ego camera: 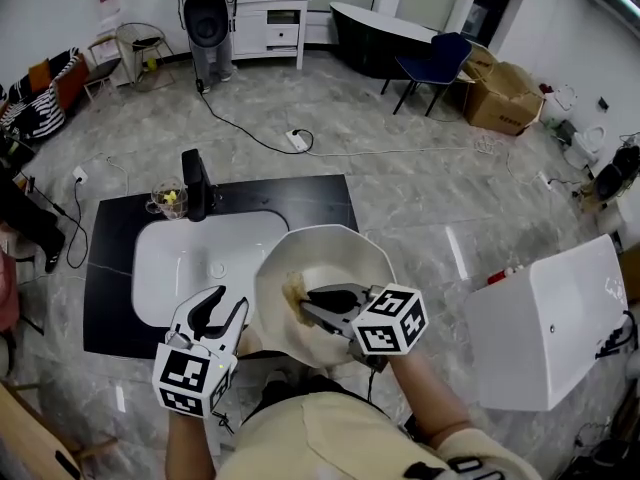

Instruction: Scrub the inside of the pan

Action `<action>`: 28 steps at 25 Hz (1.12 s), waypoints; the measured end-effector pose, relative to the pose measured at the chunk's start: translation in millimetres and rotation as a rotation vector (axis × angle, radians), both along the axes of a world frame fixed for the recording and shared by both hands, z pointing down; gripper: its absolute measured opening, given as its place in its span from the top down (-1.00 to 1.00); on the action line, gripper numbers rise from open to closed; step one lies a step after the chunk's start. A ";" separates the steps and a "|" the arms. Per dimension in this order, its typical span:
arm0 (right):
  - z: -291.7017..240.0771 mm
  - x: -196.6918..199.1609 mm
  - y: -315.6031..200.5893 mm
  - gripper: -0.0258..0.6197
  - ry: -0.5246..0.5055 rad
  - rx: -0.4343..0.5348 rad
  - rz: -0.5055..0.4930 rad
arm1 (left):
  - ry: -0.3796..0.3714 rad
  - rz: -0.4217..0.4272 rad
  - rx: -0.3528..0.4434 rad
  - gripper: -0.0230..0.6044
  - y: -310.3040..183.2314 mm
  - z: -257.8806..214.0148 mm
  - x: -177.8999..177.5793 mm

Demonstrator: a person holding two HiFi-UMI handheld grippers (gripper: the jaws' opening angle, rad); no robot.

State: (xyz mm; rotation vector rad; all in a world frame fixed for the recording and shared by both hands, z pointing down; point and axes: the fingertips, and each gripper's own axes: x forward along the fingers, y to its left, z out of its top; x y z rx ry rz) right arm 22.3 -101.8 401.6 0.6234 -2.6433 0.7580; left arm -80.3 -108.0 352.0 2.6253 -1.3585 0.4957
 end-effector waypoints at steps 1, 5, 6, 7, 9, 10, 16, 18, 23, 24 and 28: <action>-3.1 2.4 -3.1 0.71 -0.010 0.013 0.024 | 0.031 -0.006 0.001 0.47 -0.3 -3.0 1.4; -11.9 10.3 -11.9 0.71 -0.050 0.052 0.108 | 0.102 -0.046 -0.002 0.52 -1.5 -5.4 0.1; -13.2 12.3 -13.9 0.71 -0.056 0.062 0.128 | 0.099 -0.068 0.006 0.56 -2.6 -4.9 -2.5; -14.1 14.0 -15.9 0.71 -0.058 0.072 0.149 | 0.092 -0.093 0.018 0.61 -3.6 -4.5 -5.8; -15.2 16.8 -19.2 0.71 -0.049 0.094 0.189 | 0.090 -0.143 0.035 0.74 -4.7 -4.8 -12.1; -15.6 17.9 -20.4 0.71 -0.039 0.105 0.205 | 0.094 -0.163 0.033 0.76 -5.0 -4.3 -14.4; -13.4 16.7 -19.6 0.72 -0.004 0.121 0.228 | 0.037 -0.216 -0.011 0.76 -2.3 10.0 -18.5; -10.1 14.8 -18.9 0.72 0.003 0.120 0.230 | 0.029 -0.221 -0.025 0.76 -1.8 12.8 -19.7; -6.6 15.1 -20.3 0.73 0.062 0.153 0.251 | 0.020 -0.227 -0.032 0.76 -2.1 12.9 -22.9; -5.9 15.7 -20.6 0.73 0.073 0.159 0.255 | 0.018 -0.225 -0.034 0.76 -1.9 13.8 -22.7; -4.4 18.8 -21.0 0.73 0.085 0.162 0.266 | 0.024 -0.211 -0.046 0.76 0.8 17.3 -19.6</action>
